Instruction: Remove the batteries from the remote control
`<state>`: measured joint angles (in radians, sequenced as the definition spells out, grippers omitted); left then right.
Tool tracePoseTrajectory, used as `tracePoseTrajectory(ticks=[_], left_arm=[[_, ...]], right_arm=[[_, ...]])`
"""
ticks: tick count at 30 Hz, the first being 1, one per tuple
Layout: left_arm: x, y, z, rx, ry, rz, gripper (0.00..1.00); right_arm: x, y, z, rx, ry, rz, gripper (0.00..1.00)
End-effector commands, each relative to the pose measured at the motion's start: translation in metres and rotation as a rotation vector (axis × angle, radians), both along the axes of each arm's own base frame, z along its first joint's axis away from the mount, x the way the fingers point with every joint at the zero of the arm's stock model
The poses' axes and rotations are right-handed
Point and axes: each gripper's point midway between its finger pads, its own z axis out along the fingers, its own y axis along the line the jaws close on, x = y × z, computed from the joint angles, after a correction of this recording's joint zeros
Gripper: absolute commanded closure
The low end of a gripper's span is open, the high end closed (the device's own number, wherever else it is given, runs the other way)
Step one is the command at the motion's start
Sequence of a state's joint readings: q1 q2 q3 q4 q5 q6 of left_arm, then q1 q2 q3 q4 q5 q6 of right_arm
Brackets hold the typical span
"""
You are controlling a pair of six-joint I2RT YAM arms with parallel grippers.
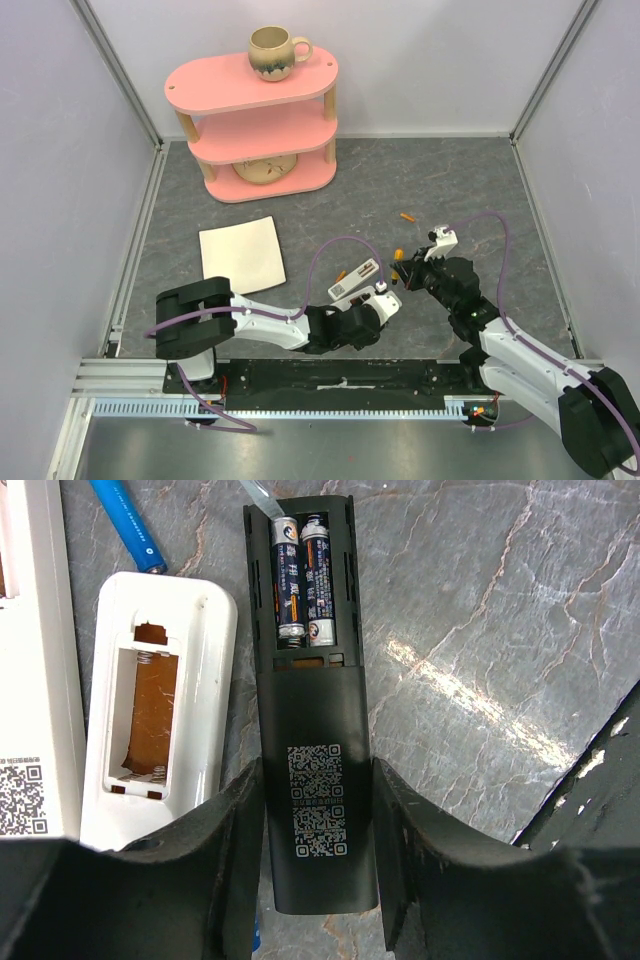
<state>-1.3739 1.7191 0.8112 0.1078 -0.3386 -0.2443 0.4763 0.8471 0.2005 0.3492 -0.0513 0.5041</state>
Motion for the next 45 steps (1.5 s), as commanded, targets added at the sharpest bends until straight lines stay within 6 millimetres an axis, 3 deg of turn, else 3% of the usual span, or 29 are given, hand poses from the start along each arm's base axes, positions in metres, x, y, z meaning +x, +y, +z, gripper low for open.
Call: tracePoseTrajectory(ticks=[1, 10, 23, 34, 39, 45], left_arm=[[-0.009, 0.048, -0.046, 0.22, 0.038, -0.04, 0.81], [-0.01, 0.046, -0.044, 0.212, 0.042, -0.045, 0.86], [-0.01, 0.048, -0.048, 0.221, 0.049, -0.043, 0.93], [-0.009, 0.049, -0.047, 0.218, 0.05, -0.036, 0.97], [-0.008, 0.049, -0.045, 0.21, 0.052, -0.034, 0.98], [-0.009, 0.052, -0.049, 0.218, 0.061, -0.026, 0.98]], right_arm=[[0.001, -0.007, -0.003, -0.013, 0.006, -0.041, 1.0], [0.001, -0.023, -0.013, -0.051, 0.046, -0.125, 1.0], [-0.003, -0.011, -0.014, 0.009, 0.068, -0.081, 1.0], [-0.001, -0.019, -0.035, -0.042, 0.146, -0.143, 1.0], [-0.006, -0.009, -0.044, -0.032, 0.181, -0.102, 1.0], [-0.02, 0.016, -0.037, 0.132, 0.186, -0.002, 1.0]])
